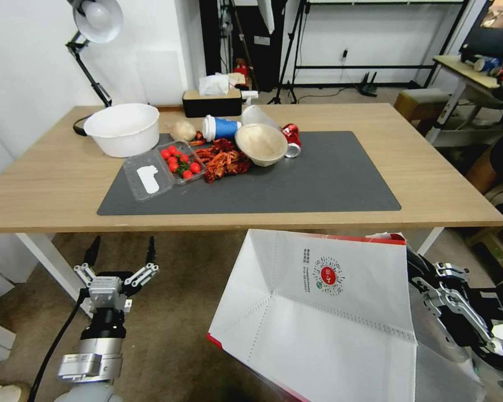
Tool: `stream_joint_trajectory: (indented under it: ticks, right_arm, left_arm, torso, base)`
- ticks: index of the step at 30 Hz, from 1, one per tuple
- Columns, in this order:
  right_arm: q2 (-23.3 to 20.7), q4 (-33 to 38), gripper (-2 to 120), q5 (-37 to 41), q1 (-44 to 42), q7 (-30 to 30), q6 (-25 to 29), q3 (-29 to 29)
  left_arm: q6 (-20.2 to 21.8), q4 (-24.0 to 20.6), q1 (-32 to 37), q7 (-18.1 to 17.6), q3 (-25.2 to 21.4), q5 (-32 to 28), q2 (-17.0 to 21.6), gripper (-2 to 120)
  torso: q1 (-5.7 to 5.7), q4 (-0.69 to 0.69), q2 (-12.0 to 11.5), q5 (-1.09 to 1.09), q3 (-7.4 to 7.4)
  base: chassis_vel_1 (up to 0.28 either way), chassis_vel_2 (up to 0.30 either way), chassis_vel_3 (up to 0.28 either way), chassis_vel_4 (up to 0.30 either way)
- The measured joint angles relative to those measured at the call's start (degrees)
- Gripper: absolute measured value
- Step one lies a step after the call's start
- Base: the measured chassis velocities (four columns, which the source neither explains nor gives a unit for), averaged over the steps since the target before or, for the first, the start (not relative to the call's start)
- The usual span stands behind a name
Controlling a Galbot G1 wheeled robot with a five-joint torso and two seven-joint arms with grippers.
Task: Pick up the food delivery bag from the floor and place it on the table.
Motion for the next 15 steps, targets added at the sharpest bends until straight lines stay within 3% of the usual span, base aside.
stream_joint_trajectory:
  ticks: [15]
  right_arm:
    - [0.0, 0.6, 0, 0.2, -0.2, 0.2, 0.1, 0.2]
  left_arm:
    - [-0.9, 0.5, -0.1, 0.0, 0.1, -0.3, 0.3, 100]
  torso:
    - [1.51, 0.0, 3.7, 0.0, 2.18]
  base:
    - [0.0, 0.0, 0.0, 0.0]
